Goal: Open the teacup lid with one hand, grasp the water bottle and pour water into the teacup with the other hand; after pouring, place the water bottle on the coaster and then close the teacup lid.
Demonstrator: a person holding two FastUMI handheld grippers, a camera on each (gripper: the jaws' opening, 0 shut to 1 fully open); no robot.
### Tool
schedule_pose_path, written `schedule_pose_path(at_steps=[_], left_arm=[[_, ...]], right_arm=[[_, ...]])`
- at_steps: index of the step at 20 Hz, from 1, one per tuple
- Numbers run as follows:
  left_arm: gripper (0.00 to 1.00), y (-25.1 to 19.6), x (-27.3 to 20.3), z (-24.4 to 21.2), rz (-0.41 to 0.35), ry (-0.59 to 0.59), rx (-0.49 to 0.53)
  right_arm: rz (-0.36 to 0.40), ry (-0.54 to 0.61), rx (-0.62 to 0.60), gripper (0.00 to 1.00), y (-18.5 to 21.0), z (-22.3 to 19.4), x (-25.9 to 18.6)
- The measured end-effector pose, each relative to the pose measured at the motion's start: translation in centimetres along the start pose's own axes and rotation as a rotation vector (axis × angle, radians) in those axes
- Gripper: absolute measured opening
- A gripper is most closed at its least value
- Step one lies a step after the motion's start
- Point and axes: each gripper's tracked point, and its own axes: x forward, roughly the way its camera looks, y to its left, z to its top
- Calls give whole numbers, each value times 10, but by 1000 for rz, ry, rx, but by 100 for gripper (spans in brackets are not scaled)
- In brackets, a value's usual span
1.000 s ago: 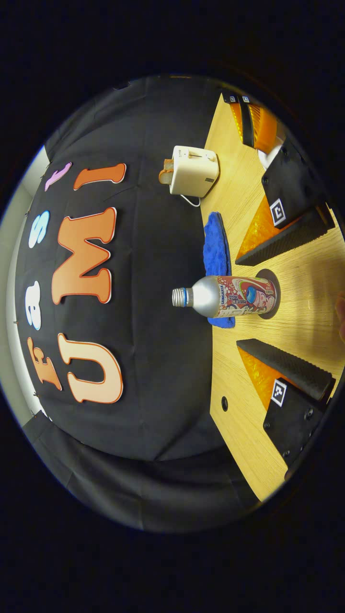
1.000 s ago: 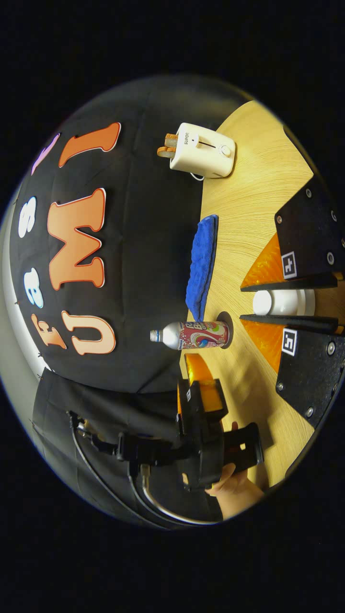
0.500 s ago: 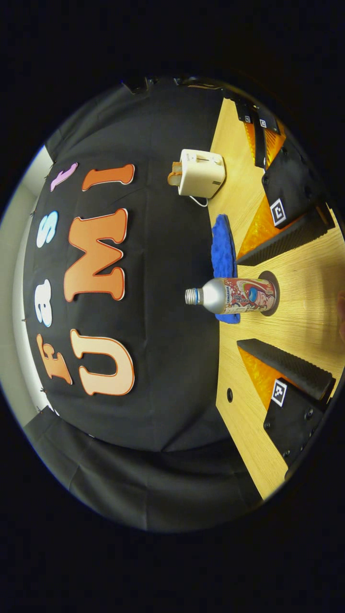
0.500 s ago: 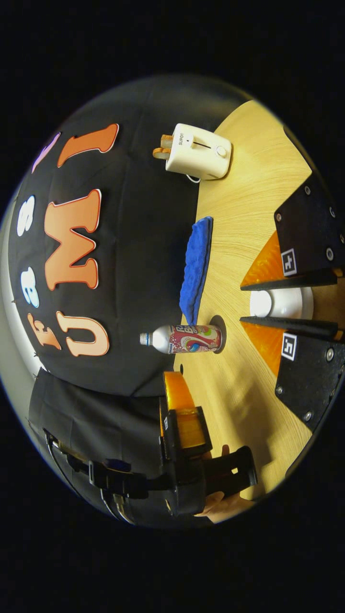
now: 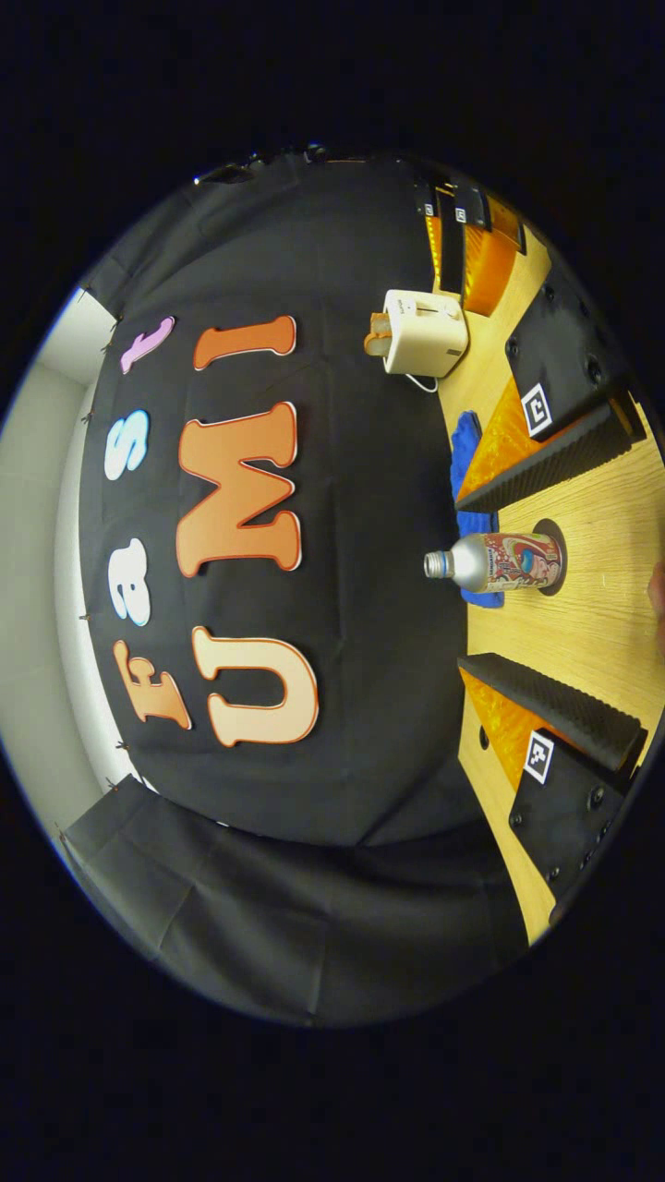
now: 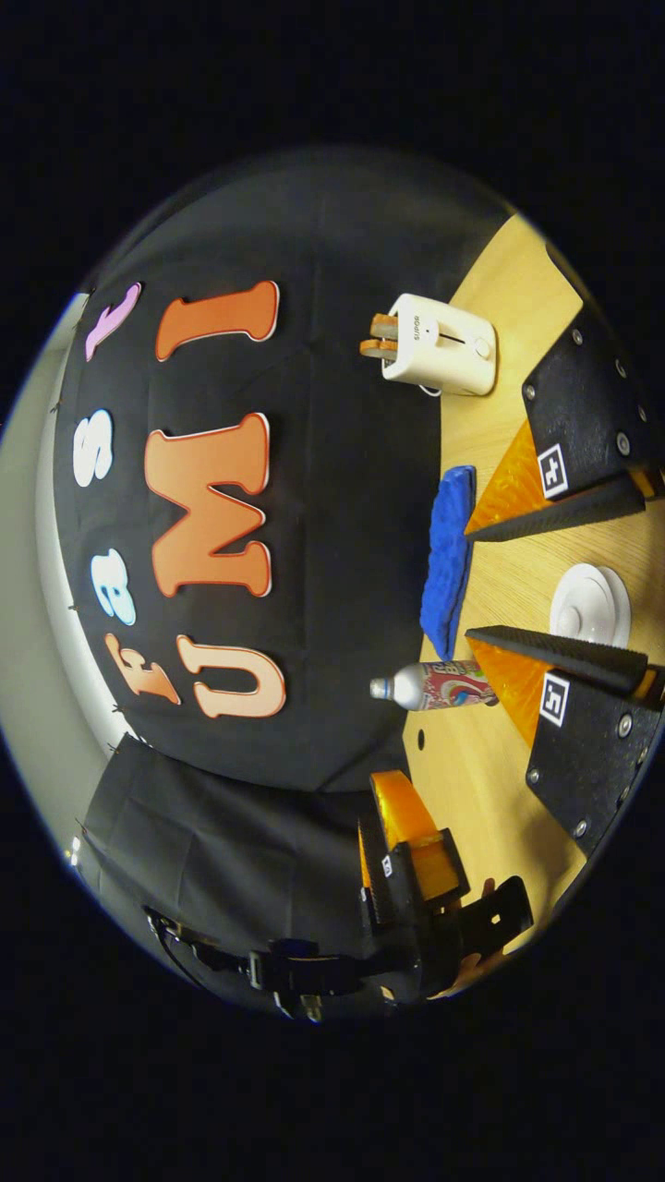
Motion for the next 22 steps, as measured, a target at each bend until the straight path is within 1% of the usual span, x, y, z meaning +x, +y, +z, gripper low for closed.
schedule_pose_path(at_steps=[1,5,6,9,11,14,22], left_arm=[[94,0,-2,6,8,-10,4],[94,-1,-18,29,20,-57,0],[100,-1,-22,32,26,-62,-2],[100,0,-32,39,43,-76,-8],[100,3,-39,44,61,-88,-9],[100,1,-51,49,65,-97,-11],[100,3,-72,43,95,-90,-4]], right_arm=[[-11,-25,-6,61,-5,13,-4],[-59,-108,-30,72,-23,52,-18],[-67,-123,-37,74,-25,60,-22],[-87,-160,-40,75,-32,75,-29],[-93,-173,-39,78,-34,81,-33],[-97,-194,-49,81,-32,93,-43],[-104,-173,-65,82,-28,81,-51]])
